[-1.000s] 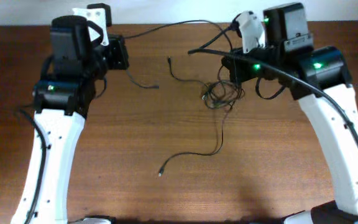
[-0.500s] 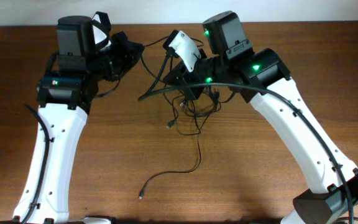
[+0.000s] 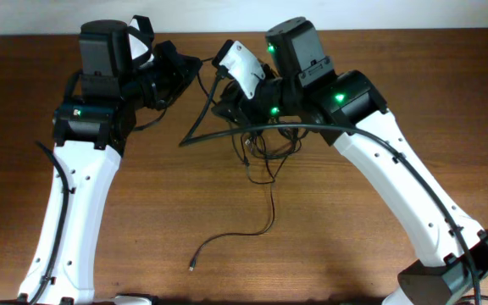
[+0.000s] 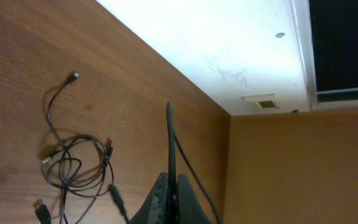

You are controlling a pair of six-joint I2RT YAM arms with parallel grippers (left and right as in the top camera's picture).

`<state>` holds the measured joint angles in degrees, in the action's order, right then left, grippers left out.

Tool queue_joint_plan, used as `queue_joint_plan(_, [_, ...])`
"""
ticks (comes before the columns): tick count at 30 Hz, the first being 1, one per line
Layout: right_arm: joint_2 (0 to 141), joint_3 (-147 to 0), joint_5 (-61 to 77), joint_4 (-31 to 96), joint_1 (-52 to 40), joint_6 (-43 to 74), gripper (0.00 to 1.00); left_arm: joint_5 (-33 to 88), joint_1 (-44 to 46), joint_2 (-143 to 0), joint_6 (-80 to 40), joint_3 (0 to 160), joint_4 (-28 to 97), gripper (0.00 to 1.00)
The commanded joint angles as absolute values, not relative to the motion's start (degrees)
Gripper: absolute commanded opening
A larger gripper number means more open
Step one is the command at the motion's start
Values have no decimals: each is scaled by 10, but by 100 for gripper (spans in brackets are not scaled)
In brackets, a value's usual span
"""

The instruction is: Untangle cables

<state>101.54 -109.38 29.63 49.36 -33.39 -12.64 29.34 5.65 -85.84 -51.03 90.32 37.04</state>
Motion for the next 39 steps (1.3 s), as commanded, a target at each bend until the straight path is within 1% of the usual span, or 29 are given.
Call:
queue_joint_plan(1, [1030, -1091, 276, 484, -338, -131, 36, 349, 59, -862, -519, 911, 365, 0])
queue_joint_plan(2, [1035, -1091, 276, 481, -338, -131, 17, 352, 59, -862, -518, 911, 365, 0])
queue_joint_plan(3, [1034, -1092, 276, 473, -337, -131, 4, 348, 58, -862, -518, 911, 365, 0])
queue_joint_plan(4, [1030, -1096, 275, 470, -336, -131, 4, 338, 58, -862, -515, 911, 366, 0])
queue_joint_plan(5, [1023, -1107, 273, 471, -331, -129, 4, 317, 58, -862, -505, 911, 368, 8])
queue_joint_plan(6, [1005, -1140, 262, 473, -314, -108, 4, 277, 58, -862, -505, 911, 379, 40])
queue_joint_plan(7, [995, -1177, 263, 473, -293, -99, 4, 245, 58, -862, -505, 911, 389, 82])
queue_joint_plan(8, [990, -1235, 261, 475, -258, -94, 4, 222, 58, -862, -505, 911, 399, 99])
queue_joint_plan(9, [990, -1267, 242, 482, -235, -94, 4, 220, 58, -862, -505, 911, 404, 99])
queue_joint_plan(11, [990, -1292, 125, 530, -184, -127, 4, 210, 58, -862, -505, 910, 422, 99])
queue_joint_plan(12, [997, -1291, 22, 574, -154, -148, 4, 198, 58, -862, -505, 910, 437, 99])
queue_joint_plan(13, [1005, -1288, -35, 583, -127, -148, 4, 187, 58, -862, -505, 910, 446, 99])
queue_joint_plan(15, [1014, -1288, 24, 592, -62, -124, 4, 166, 58, -863, -505, 910, 465, 99])
queue_joint_plan(16, [1026, -1285, 8, 598, -38, -130, 4, 166, 58, -863, -505, 910, 465, 99])
queue_joint_plan(19, [1094, -1279, -159, 576, 12, -132, 4, 166, 58, -863, -505, 910, 486, 99])
queue_joint_plan(20, [1129, -1279, -192, 560, 39, -132, 4, 167, 58, -863, -505, 910, 494, 99])
queue_joint_plan(22, [1195, -1279, -233, 533, 119, -85, 4, 167, 58, -863, -505, 910, 503, 99])
queue_joint_plan(25, [1229, -1278, -211, 511, 235, -85, 4, 167, 58, -863, -505, 910, 503, 99])
queue_joint_plan(26, [1233, -1278, -171, 493, 270, -85, 4, 167, 58, -863, -505, 910, 503, 99])
queue_joint_plan(27, [1239, -1278, -77, 460, 329, -85, 4, 167, 58, -863, -505, 910, 503, 99])
queue_joint_plan(28, [1247, -1278, -20, 439, 368, -85, 4, 167, 58, -863, -505, 910, 503, 99])
queue_joint_plan(31, [1313, -1277, 73, 456, 425, -22, 4, 167, 58, -863, -505, 910, 503, 99])
queue_joint_plan(32, [1338, -1275, 114, 477, 430, -22, 6, 167, 58, -863, -505, 910, 503, 99])
queue_joint_plan(33, [1355, -1275, 153, 500, 432, -11, 21, 167, 58, -863, -505, 910, 503, 99])
queue_joint_plan(34, [1358, -1275, 166, 507, 431, 17, 40, 167, 58, -863, -505, 910, 503, 99])
queue_joint_plan(35, [1349, -1275, 183, 512, 431, 24, 65, 167, 58, -863, -505, 910, 503, 99])
queue_joint_plan(36, [1335, -1275, 201, 515, 431, 25, 93, 167, 58, -863, -505, 910, 503, 99])
queue_joint_plan(37, [1318, -1276, 191, 517, 431, 56, 99, 167, 58, -863, -505, 910, 503, 99])
queue_joint_plan(39, [1282, -1276, 91, 543, 430, 161, 99, 167, 58, -863, -505, 910, 503, 99])
